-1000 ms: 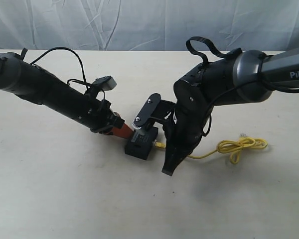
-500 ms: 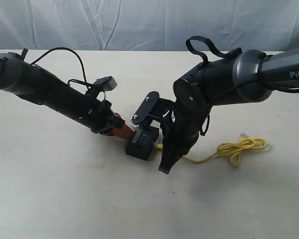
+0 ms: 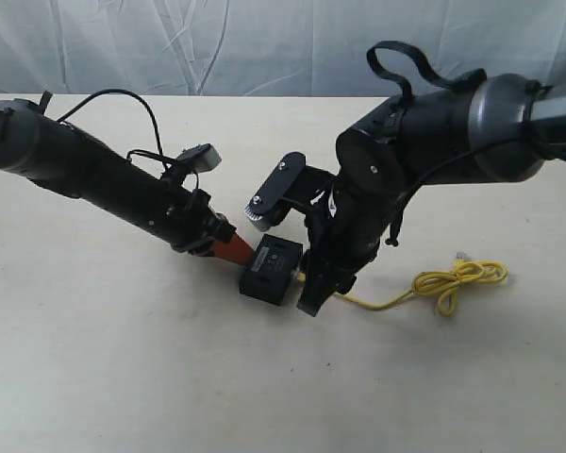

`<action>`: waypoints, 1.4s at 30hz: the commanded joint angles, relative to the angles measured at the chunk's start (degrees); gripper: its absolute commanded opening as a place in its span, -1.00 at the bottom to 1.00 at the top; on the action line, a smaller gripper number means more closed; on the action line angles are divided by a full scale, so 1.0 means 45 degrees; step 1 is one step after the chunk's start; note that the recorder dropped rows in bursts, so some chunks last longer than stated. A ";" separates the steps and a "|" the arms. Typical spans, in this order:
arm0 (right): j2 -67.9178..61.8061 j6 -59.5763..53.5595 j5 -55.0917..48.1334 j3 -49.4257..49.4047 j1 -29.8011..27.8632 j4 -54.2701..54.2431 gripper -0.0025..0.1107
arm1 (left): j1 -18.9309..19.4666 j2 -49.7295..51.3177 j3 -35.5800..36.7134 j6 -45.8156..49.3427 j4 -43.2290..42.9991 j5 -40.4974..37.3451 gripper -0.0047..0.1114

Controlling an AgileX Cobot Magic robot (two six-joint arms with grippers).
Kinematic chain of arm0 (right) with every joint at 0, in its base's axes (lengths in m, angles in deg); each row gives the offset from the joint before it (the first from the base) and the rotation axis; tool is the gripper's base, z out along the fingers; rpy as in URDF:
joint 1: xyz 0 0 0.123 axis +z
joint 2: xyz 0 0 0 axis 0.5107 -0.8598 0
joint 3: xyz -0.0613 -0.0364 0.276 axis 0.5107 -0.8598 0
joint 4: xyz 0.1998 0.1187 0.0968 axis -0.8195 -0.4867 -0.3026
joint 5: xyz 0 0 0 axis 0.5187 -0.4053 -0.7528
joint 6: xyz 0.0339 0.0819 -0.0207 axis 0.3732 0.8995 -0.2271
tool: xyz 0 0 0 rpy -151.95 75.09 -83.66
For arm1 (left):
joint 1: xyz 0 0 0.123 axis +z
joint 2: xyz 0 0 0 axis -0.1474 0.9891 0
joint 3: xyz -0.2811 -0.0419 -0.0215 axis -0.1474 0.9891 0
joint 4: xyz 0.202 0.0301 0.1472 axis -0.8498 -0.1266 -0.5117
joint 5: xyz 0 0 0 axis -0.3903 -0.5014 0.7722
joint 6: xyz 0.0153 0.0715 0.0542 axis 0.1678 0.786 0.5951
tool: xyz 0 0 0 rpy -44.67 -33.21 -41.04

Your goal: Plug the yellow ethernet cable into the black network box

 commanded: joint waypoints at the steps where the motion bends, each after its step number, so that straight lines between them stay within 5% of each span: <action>1: 0.0697 0.0111 -0.0169 0.0052 -0.0039 -0.0211 -0.09 | 0.0376 -0.0406 -0.0138 -0.0803 -0.0545 0.0197 -0.92; 7: 0.1059 0.0925 -0.0203 0.0052 -0.0194 -0.0368 -0.19 | 0.0817 -0.1819 -0.0138 -0.2702 -0.1780 0.1142 -0.92; 14: 0.1265 0.0925 -0.0550 0.0052 -0.1437 -0.2360 -0.96 | 0.0790 -0.4066 -0.0056 -0.7491 -0.6370 0.2646 -0.92; 25: 0.3897 0.1024 -0.0918 -0.0759 -0.4588 -0.4845 -0.95 | 0.1199 -0.8443 0.1392 -1.0252 -0.9353 0.3873 -0.92; 34: 0.8011 0.1024 -0.0363 -0.3146 -0.7795 -0.4759 -0.95 | 0.4320 -1.1748 0.3660 -1.0714 -0.9222 0.4037 -0.92; 42: 1.2636 0.1024 0.0230 -0.5139 -0.8029 -0.4550 -0.96 | 0.4426 -1.5453 0.5998 -1.0691 -0.8973 0.4773 -0.92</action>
